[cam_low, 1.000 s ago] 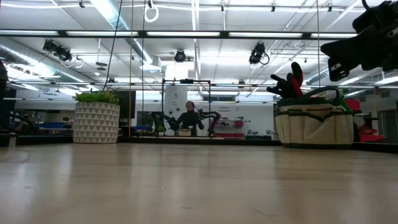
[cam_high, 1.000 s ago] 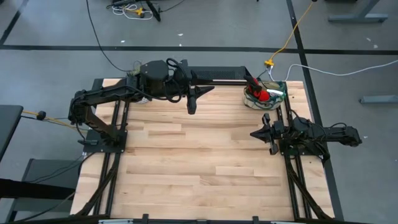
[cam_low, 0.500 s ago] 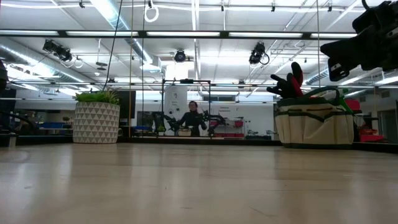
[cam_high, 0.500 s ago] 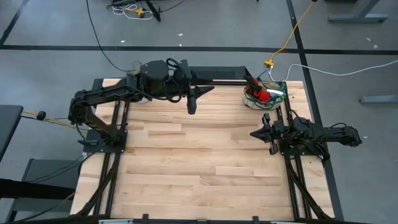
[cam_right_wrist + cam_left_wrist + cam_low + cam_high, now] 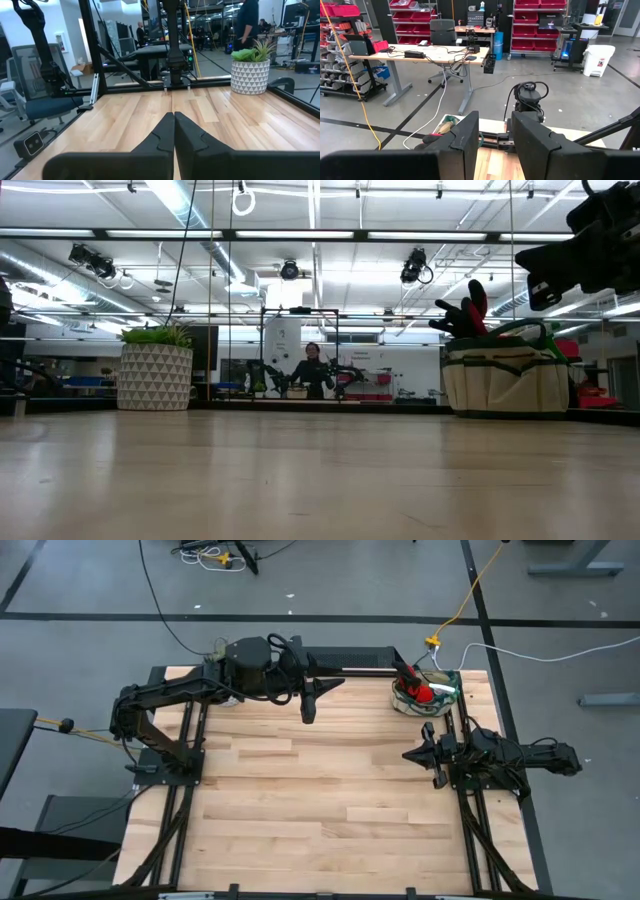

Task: Pick & Place Garden tools in Gardening bag
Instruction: Return to Home Position

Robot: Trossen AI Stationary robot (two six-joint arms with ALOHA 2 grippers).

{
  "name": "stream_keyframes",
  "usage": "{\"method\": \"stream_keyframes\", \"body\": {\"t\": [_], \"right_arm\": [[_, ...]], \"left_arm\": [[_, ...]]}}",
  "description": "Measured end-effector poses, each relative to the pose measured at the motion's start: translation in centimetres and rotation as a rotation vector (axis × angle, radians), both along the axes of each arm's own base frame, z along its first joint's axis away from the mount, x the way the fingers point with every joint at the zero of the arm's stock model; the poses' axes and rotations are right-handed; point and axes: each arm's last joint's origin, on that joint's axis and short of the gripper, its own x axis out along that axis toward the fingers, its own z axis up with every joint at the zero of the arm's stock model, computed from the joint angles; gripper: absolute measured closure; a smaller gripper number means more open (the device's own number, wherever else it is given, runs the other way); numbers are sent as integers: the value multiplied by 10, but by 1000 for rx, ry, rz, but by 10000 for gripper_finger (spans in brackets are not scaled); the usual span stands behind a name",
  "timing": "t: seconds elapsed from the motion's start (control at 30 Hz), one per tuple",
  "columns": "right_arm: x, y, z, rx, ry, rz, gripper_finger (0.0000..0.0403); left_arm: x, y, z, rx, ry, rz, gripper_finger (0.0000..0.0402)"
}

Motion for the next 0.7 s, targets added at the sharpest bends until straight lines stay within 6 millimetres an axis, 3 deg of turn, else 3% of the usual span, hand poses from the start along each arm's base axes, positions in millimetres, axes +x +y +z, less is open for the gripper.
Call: {"method": "stream_keyframes", "body": {"t": [0.5,0.7], "right_arm": [[0,0,0,0,0,0,390],[0,0,0,0,0,0,390]], "left_arm": [[0,0,0,0,0,0,280],[0,-2,0,-82,-19,-12,280]]}}
